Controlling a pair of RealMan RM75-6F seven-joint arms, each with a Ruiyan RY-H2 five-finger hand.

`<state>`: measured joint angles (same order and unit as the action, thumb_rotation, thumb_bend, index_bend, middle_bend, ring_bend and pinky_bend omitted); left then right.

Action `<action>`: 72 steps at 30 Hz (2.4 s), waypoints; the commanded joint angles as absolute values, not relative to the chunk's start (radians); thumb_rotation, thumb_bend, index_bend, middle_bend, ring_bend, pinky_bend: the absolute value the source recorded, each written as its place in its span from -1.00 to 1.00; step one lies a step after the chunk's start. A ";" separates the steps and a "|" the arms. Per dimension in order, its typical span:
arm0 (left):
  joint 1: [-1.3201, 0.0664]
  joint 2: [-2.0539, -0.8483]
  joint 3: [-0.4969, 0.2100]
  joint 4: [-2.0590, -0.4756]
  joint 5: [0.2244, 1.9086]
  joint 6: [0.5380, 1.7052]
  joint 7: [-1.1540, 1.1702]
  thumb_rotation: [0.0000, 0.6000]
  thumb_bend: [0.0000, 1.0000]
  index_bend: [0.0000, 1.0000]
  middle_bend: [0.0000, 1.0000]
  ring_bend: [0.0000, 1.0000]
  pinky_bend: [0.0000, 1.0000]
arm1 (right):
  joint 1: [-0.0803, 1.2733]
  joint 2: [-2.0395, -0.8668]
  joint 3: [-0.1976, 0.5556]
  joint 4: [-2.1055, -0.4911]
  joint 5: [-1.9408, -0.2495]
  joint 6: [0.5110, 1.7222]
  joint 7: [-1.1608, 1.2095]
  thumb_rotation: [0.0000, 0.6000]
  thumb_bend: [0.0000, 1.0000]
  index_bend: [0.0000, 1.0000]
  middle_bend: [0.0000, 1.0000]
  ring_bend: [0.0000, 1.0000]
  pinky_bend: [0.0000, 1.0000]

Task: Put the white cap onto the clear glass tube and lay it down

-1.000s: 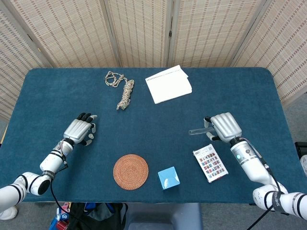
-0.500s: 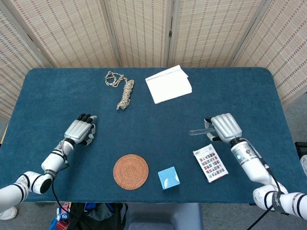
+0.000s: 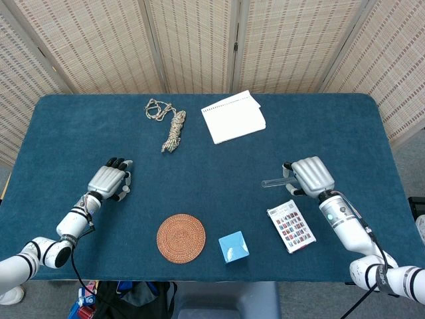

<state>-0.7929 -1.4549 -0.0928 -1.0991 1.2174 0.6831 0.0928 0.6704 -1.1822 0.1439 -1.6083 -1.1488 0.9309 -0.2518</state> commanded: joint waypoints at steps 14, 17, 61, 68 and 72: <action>-0.798 -1.460 -0.096 -1.095 1.211 0.682 0.105 1.00 -0.31 -0.05 -0.97 -1.00 -1.00 | 0.670 -1.182 0.144 -1.604 -1.148 0.926 -0.244 1.00 0.59 0.70 1.00 1.00 1.00; -0.797 -1.460 -0.096 -1.093 1.214 0.686 0.102 1.00 -0.31 -0.02 -0.97 -1.00 -1.00 | 0.669 -1.182 0.144 -1.602 -1.149 0.926 -0.244 1.00 0.59 0.70 1.00 1.00 1.00; -0.754 -1.251 -0.323 -1.702 1.191 1.011 -0.108 1.00 -0.13 0.19 -0.82 -0.99 -1.00 | 0.855 -1.668 0.290 -1.321 -1.245 0.978 -0.012 1.00 0.62 0.74 1.00 1.00 1.00; -0.767 -1.273 -0.328 -1.722 1.186 1.031 -0.068 1.00 -0.13 0.19 -0.82 -0.99 -1.00 | 0.876 -1.739 0.318 -1.257 -1.251 1.000 0.045 1.00 0.63 0.74 1.00 1.00 1.00; -0.774 -1.284 -0.328 -1.726 1.184 1.037 -0.049 1.00 -0.13 0.19 -0.82 -0.99 -1.00 | 0.887 -1.777 0.328 -1.215 -1.249 1.004 0.067 1.00 0.64 0.74 1.00 1.00 1.00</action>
<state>-0.7722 -1.2818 -0.3282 -1.7246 1.1842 1.0353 -0.0517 0.8814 -1.7658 0.3225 -1.2263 -1.2500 1.0019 0.0585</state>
